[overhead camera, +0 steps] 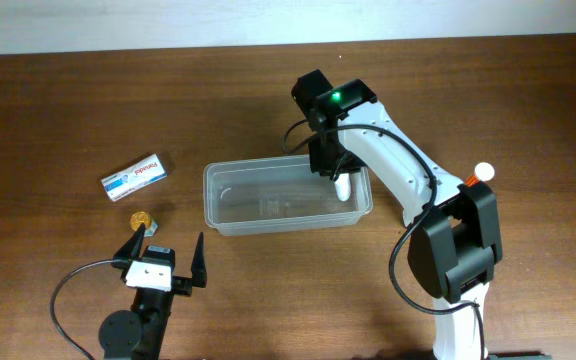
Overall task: Pack container
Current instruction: 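Carry the pump bottle into the container's right end and release, then move the right gripper to the dark bottle and grasp it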
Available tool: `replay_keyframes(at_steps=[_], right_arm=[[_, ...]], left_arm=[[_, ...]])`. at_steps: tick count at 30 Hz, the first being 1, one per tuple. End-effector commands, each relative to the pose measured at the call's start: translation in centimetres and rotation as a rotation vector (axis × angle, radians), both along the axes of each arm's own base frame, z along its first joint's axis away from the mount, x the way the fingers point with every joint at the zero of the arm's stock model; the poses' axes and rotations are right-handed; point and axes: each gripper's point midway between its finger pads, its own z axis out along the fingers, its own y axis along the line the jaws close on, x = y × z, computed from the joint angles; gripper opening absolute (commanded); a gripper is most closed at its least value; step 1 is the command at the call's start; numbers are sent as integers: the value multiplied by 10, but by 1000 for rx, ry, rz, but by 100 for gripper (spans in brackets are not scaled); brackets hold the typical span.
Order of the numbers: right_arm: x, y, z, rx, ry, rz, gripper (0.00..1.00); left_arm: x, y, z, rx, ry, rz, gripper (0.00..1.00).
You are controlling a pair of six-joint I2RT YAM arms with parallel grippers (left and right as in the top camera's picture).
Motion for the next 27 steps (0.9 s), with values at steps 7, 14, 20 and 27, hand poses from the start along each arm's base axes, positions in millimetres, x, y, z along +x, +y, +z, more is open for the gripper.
replay_keyframes(at_steps=[7, 14, 20, 27], right_arm=[[1, -2, 13, -8, -42, -6, 41], [6, 0, 24, -1, -66, -2, 41], [16, -8, 65, -37, -143, -10, 48], [13, -28, 144, -50, -230, -39, 67]], left_arm=[[0, 2, -1, 16, -4, 9, 99], [0, 2, -1, 16, -4, 9, 99], [0, 2, -1, 16, -4, 9, 99], [0, 2, -1, 16, -4, 9, 99]])
